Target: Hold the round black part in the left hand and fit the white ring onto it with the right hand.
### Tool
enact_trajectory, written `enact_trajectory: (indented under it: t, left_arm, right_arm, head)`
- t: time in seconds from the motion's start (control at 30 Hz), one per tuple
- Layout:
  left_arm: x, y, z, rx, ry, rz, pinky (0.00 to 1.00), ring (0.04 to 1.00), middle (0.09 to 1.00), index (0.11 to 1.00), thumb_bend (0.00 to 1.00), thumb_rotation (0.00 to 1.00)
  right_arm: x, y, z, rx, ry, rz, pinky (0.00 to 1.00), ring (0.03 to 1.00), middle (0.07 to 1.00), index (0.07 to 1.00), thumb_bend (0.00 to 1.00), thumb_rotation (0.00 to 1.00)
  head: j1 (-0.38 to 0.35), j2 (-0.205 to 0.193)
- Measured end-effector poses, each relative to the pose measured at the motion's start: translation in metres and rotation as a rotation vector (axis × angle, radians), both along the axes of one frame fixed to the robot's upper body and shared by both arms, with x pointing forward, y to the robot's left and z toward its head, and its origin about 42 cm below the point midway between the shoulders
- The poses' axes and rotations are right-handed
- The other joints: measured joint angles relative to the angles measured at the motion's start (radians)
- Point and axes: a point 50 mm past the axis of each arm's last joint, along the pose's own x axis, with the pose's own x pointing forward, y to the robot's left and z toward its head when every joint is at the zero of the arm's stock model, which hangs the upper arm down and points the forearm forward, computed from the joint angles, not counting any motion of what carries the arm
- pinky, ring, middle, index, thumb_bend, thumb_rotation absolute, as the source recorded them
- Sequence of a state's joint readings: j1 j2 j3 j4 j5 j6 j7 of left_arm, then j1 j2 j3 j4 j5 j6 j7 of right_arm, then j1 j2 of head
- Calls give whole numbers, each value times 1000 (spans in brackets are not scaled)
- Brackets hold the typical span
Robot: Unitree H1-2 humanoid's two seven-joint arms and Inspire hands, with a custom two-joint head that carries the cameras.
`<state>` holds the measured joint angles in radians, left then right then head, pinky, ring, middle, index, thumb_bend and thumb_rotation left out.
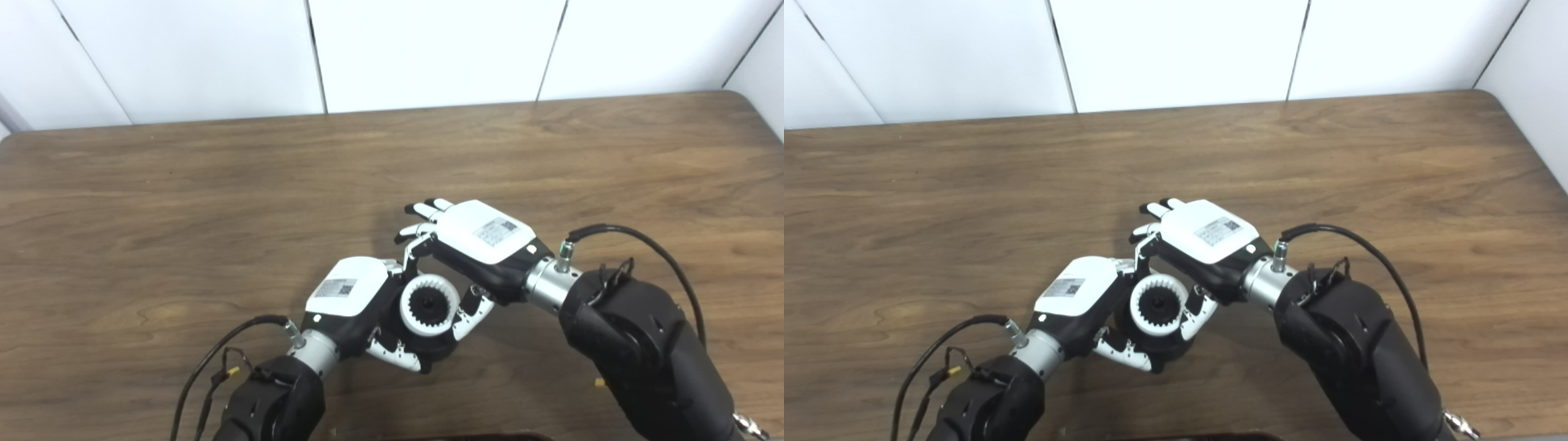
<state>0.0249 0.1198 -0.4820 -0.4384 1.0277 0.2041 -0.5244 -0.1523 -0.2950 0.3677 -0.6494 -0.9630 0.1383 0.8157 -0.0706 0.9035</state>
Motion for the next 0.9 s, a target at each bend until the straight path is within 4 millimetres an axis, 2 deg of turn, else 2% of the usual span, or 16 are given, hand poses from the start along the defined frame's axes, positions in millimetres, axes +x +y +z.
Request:
enact_trajectory:
  t: [0.4, 0.57, 0.6, 0.67, 0.77, 0.9]
  left_arm:
    - [1, 1, 0, 3, -4, 6, 842, 842, 779, 482, 526, 57]
    - [1, 1, 1, 12, -11, 13, 860, 854, 785, 483, 525, 59]
    - [1, 1, 1, 13, -10, 14, 861, 855, 787, 483, 525, 59]
    - [1, 1, 1, 13, -7, 18, 850, 852, 786, 483, 526, 59]
    - [1, 1, 1, 13, -6, 20, 851, 856, 786, 482, 525, 58]
    - [1, 0, 2, 14, -3, 19, 875, 856, 784, 483, 525, 60]
  right_arm:
    - [5, -1, -5, 19, -11, 10, 944, 950, 829, 483, 526, 148]
    - [7, -2, -6, 32, -8, 4, 943, 959, 842, 493, 523, 159]
    - [7, -2, -7, 33, -5, 1, 941, 961, 843, 557, 720, 249]
    - [8, -2, -7, 29, 3, -3, 941, 969, 851, 640, 908, 366]
    - [10, -4, -9, 25, 22, -23, 943, 982, 859, 680, 979, 418]
    - [12, -5, -12, 14, 38, -42, 933, 985, 862, 697, 1000, 454]
  head:
    - [-2, 6]
    - [-5, 8]
    - [-5, 8]
    - [-3, 9]
    - [-2, 11]
    - [0, 12]
